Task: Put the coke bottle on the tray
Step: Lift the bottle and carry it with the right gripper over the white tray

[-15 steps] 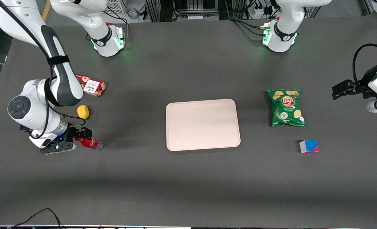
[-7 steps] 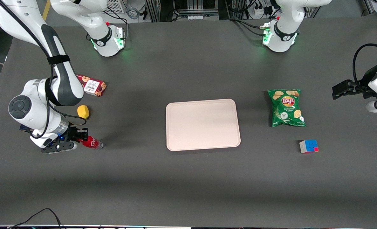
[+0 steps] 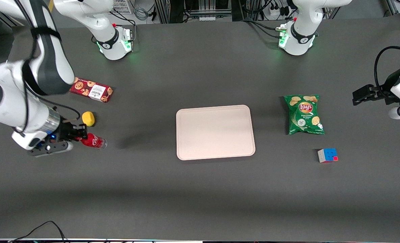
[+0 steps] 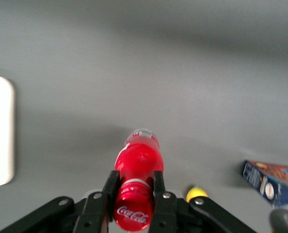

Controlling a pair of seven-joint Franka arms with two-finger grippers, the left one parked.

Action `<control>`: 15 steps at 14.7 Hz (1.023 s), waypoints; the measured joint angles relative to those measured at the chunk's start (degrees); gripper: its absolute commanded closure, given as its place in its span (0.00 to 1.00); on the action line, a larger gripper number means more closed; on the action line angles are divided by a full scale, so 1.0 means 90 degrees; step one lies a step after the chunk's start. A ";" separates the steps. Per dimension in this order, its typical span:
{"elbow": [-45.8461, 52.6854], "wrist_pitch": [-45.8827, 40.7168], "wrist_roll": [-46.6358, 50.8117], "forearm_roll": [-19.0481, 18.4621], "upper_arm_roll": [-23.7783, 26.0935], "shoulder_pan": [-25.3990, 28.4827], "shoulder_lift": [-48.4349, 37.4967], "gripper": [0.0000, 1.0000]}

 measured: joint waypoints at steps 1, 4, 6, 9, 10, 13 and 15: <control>0.0407 -0.0473 0.0189 0.0027 0.0165 0.0004 -0.0099 1.00; 0.1206 -0.1119 0.1132 0.0048 0.0844 0.0018 -0.0190 1.00; 0.1406 -0.1160 0.1931 0.0048 0.1351 0.0035 -0.0125 1.00; 0.1740 -0.1144 0.3188 0.0036 0.1810 0.0432 0.0289 1.00; 0.1946 -0.1124 0.3609 -0.0019 0.1825 0.0715 0.0531 1.00; 0.2570 -0.0817 0.4710 -0.0401 0.1831 0.1489 0.1463 1.00; 0.2737 -0.0381 0.5139 -0.0814 0.1831 0.1820 0.2105 1.00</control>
